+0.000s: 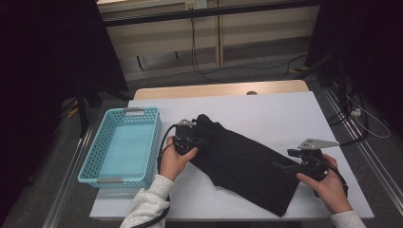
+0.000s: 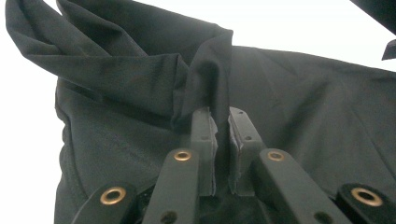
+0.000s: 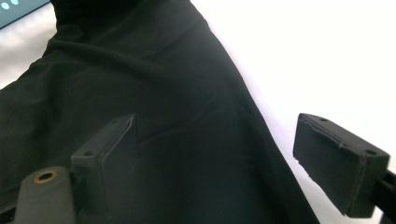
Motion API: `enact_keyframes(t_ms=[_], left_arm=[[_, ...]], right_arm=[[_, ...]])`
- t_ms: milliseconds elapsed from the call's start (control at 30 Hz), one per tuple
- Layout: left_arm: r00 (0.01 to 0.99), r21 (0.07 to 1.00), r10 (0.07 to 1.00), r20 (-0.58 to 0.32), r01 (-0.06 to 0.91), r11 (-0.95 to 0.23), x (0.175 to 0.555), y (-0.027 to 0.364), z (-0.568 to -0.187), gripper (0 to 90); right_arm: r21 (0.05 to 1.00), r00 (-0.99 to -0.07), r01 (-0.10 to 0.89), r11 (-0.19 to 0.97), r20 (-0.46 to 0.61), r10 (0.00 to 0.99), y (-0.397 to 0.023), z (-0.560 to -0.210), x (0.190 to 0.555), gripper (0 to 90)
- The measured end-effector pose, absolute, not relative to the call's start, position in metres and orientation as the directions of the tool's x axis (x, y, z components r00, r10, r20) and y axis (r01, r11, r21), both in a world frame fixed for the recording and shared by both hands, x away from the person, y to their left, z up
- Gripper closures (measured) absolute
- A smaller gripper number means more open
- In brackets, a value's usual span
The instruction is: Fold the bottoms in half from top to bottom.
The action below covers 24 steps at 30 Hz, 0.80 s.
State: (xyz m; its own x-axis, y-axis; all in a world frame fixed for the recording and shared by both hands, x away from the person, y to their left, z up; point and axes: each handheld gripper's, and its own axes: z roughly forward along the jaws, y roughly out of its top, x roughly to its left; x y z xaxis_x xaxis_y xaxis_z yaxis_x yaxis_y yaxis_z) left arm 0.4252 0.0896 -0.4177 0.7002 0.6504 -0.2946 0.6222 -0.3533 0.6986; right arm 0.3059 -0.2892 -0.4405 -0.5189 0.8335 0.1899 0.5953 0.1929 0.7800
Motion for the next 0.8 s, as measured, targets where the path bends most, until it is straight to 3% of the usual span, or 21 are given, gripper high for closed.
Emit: enact_keyframes(t_ms=[400,800], left_arm=[[0.741,0.746,0.625,-0.247,0.557,-0.365,0.418,0.088,-0.401,82.3],[0.756,0.723,0.587,-0.292,0.576,-0.382,0.413,0.08,-0.404,82.2]], right_arm=[[0.78,-0.523,0.593,0.198,0.187,0.831,-0.288,-0.441,0.306,14.4],[0.779,-0.524,0.595,0.199,0.188,0.831,-0.287,-0.441,0.306,14.4]])
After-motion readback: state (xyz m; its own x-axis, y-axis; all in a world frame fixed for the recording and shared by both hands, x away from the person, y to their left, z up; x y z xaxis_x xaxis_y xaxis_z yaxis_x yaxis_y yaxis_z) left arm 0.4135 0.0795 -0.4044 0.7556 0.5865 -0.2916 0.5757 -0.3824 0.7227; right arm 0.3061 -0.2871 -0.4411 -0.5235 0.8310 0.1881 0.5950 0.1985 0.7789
